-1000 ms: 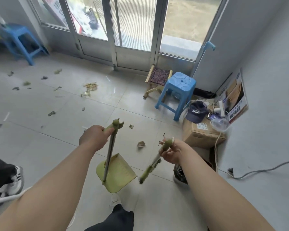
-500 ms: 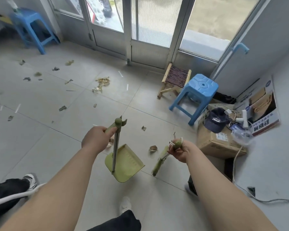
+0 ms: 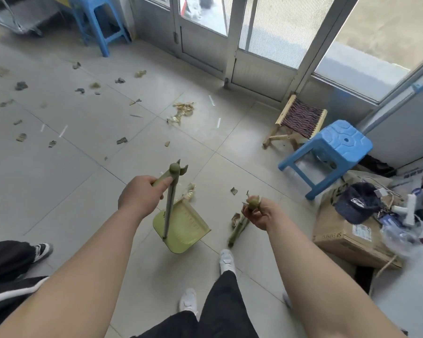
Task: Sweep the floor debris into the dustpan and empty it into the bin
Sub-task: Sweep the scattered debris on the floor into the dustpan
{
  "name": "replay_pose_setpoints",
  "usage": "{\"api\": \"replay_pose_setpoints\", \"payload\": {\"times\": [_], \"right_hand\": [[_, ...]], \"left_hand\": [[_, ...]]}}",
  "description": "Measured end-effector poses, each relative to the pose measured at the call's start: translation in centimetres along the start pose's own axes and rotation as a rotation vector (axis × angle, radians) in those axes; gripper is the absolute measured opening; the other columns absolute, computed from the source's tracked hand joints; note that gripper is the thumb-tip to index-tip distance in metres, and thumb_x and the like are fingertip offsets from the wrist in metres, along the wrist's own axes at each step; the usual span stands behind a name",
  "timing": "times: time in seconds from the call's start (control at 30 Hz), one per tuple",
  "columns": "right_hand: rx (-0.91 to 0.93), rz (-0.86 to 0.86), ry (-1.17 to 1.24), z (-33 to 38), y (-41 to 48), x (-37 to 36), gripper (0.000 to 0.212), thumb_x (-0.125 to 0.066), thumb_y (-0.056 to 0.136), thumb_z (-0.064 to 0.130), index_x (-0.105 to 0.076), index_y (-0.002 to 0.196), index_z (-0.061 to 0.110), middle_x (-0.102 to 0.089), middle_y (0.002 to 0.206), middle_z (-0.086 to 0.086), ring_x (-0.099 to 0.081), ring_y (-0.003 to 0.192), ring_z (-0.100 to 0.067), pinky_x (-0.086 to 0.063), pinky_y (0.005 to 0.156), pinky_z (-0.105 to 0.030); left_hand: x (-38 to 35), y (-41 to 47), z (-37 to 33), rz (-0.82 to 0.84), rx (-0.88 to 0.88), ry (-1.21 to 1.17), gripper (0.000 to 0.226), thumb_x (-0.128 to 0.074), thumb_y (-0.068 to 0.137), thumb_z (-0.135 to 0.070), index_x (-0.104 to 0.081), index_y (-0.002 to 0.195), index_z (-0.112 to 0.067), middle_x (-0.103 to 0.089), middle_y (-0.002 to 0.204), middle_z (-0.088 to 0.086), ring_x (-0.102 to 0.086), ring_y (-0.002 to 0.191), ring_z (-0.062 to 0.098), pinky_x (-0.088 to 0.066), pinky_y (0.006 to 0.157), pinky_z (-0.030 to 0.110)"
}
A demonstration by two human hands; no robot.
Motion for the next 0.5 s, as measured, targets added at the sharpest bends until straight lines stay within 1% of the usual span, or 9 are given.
{"api": "replay_pose_setpoints", "payload": {"times": [0.07,0.13,0.2,0.3,0.33,0.4,0.5], "right_hand": [[-0.017,0.037,-0.013,1.1,1.1,-1.8,0.026,-0.042,0.093,0.0,-0.044,0.069,0.005,-0.041,0.068,-0.008,-0.044,0.023,-0.013,-0.035,0.025,-0.014],[-0.034,0.069,-0.038,2.3,2.2,-3.6,0.024,-0.045,0.093,0.001,-0.046,0.069,0.006,-0.042,0.068,-0.008,-0.045,0.024,-0.014,-0.038,0.027,-0.014],[-0.027,0.098,-0.123,3.6,3.2,-5.3,0.023,-0.048,0.093,0.005,-0.048,0.07,0.006,-0.046,0.067,-0.01,-0.048,0.027,-0.014,-0.036,0.032,-0.013],[-0.023,0.155,-0.26,5.6,4.0,-7.7,0.021,-0.047,0.09,0.004,-0.05,0.07,0.007,-0.052,0.056,-0.01,-0.05,0.034,-0.013,-0.031,0.039,-0.011],[-0.028,0.166,-0.293,6.2,4.2,-8.3,0.019,-0.047,0.088,0.002,-0.05,0.07,0.007,-0.053,0.055,-0.01,-0.05,0.036,-0.013,-0.031,0.039,-0.011],[-0.036,0.186,-0.366,7.7,4.8,-9.2,0.015,-0.045,0.086,0.0,-0.052,0.075,0.007,-0.053,0.062,-0.01,-0.05,0.039,-0.013,-0.032,0.034,-0.012],[-0.068,0.223,-0.447,10.2,5.4,-10.1,0.011,-0.045,0.088,0.001,-0.051,0.079,0.004,-0.053,0.067,-0.015,-0.048,0.04,-0.014,-0.036,0.03,-0.012]], "left_hand": [[0.4,0.8,-0.1,-0.023,0.028,-0.012,0.05,-0.057,0.088,-0.06,-0.063,0.065,-0.016,-0.06,0.058,-0.006,-0.053,0.053,0.019,-0.043,0.059,0.031],[0.9,1.5,-0.3,-0.056,0.058,-0.011,0.05,-0.056,0.088,-0.059,-0.061,0.064,-0.016,-0.056,0.054,-0.006,-0.052,0.053,0.018,-0.04,0.057,0.029],[1.4,2.2,-0.7,-0.085,0.092,-0.024,0.05,-0.056,0.089,-0.059,-0.061,0.064,-0.016,-0.055,0.055,-0.006,-0.052,0.053,0.019,-0.04,0.057,0.029],[2.1,3.2,-1.3,-0.127,0.137,-0.031,0.051,-0.055,0.09,-0.059,-0.062,0.066,-0.013,-0.057,0.058,-0.006,-0.053,0.055,0.02,-0.041,0.06,0.031],[2.3,3.6,-1.5,-0.143,0.151,-0.028,0.052,-0.055,0.09,-0.058,-0.063,0.067,-0.013,-0.058,0.059,-0.005,-0.053,0.055,0.02,-0.042,0.06,0.031],[2.6,4.2,-1.9,-0.175,0.18,-0.025,0.051,-0.055,0.09,-0.058,-0.063,0.066,-0.014,-0.059,0.06,-0.006,-0.053,0.055,0.02,-0.042,0.06,0.03],[2.8,5.1,-2.6,-0.219,0.221,-0.041,0.051,-0.056,0.09,-0.058,-0.063,0.066,-0.013,-0.056,0.056,-0.005,-0.052,0.054,0.021,-0.04,0.059,0.03]]}}
Point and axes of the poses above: each hand's wrist, its own y-axis towards the middle knuckle, its own x-axis out of the back of the hand, z = x × y, the point moved 2 cm from there along y, towards the middle knuckle
